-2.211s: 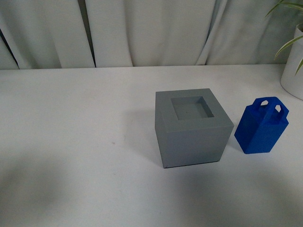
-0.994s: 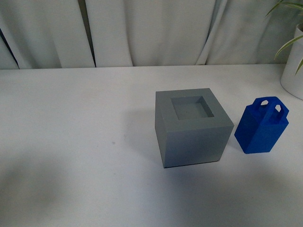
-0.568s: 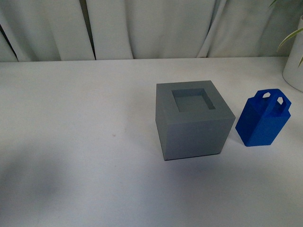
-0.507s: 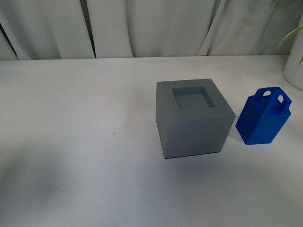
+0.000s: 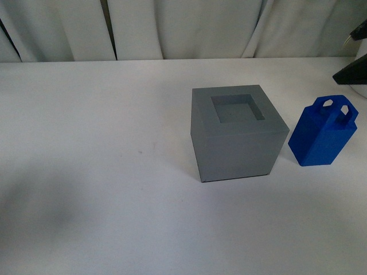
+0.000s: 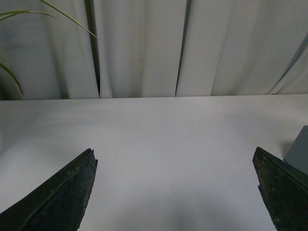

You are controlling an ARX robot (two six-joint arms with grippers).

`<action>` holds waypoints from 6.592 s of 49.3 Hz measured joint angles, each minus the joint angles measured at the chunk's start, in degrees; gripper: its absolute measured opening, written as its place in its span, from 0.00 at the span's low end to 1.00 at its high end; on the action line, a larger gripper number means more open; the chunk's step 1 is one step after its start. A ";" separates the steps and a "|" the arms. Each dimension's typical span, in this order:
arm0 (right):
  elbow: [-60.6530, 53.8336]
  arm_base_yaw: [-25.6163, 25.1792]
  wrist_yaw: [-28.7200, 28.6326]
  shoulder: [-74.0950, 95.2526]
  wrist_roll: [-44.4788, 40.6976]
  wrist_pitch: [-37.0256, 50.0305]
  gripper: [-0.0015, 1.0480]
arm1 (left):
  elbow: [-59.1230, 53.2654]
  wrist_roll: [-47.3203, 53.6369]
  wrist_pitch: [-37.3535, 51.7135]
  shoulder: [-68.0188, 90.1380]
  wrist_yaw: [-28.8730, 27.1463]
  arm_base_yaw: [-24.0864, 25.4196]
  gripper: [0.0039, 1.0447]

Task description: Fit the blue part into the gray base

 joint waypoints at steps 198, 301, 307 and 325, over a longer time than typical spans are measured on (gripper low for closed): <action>38.69 17.35 13.29 27.19 -30.03 -35.74 0.45 | 0.00 -0.02 0.00 0.00 0.00 -0.02 0.94; -63.63 -2.56 29.68 -51.25 50.93 70.25 0.02 | 0.00 0.00 0.00 0.00 0.00 0.00 0.94; -65.33 -2.58 29.70 -55.74 50.93 67.49 0.02 | 0.00 -0.02 0.00 0.00 0.00 0.00 0.94; -69.22 -2.60 29.70 -64.63 50.97 62.99 0.02 | 0.00 0.00 0.00 0.00 0.00 0.00 0.94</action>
